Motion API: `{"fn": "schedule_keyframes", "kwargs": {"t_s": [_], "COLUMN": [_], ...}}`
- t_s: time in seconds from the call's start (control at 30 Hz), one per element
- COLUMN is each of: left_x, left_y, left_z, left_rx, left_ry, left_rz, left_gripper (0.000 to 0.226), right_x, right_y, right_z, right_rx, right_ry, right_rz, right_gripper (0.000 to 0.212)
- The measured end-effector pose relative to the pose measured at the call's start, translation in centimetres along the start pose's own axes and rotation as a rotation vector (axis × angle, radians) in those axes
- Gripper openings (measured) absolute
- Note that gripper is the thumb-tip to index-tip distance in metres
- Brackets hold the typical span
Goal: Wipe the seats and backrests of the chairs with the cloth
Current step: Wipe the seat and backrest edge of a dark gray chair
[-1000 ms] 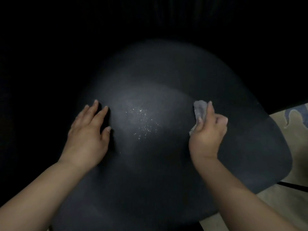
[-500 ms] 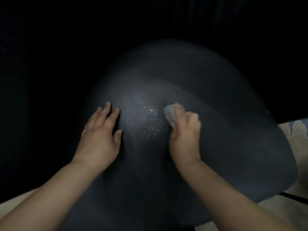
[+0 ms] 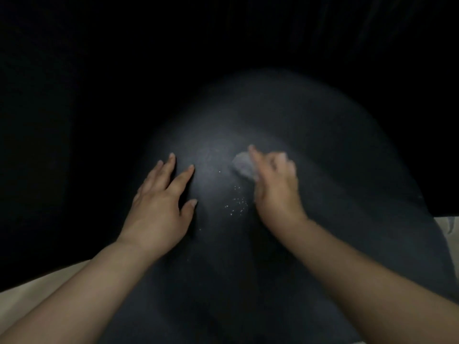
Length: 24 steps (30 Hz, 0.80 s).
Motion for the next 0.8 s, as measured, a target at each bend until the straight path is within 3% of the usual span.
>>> {"fn": "schedule_keyframes", "kwargs": {"t_s": [0.07, 0.13, 0.3, 0.37, 0.53, 0.73, 0.8], "left_x": [-0.3, -0.4, -0.4, -0.4, -0.5, -0.3, -0.4], "left_y": [-0.1, -0.2, -0.5, -0.7, -1.3, -1.8, -1.9], "left_z": [0.1, 0.2, 0.9, 1.4, 2.5, 3.2, 3.3], "left_rx": [0.007, 0.016, 0.032, 0.027, -0.006, 0.004, 0.024], "left_ry": [0.003, -0.001, 0.061, 0.079, 0.079, 0.057, 0.039], "left_rz": [0.001, 0.004, 0.033, 0.043, 0.008, -0.01, -0.007], "left_gripper": [0.067, 0.067, 0.067, 0.068, 0.072, 0.073, 0.071], "right_x": [2.4, 3.1, -2.7, -2.9, -0.4, -3.2, -1.8], "right_y": [2.2, 2.5, -3.0, -3.1, -0.6, -3.3, -2.1], "right_z": [-3.9, -6.4, -0.3, 0.4, -7.4, 3.9, 2.3], "right_rx": [0.112, 0.124, -0.238, -0.313, -0.07, -0.346, -0.257], "right_ry": [-0.113, -0.155, 0.177, 0.233, 0.044, 0.303, 0.276], "right_rz": [0.056, 0.08, -0.037, -0.076, 0.032, -0.038, 0.018], "right_gripper": [0.059, 0.057, 0.064, 0.064, 0.059, 0.061, 0.058]}}
Point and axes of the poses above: each hand's wrist, its own z-axis away from the middle knuckle, its own y-axis out of the back of the hand, x = y × z, the point moved 7 cm from there along -z, towards the middle knuckle, and after that the axes turned 11 degrees about -z, right-handed, at the moved point
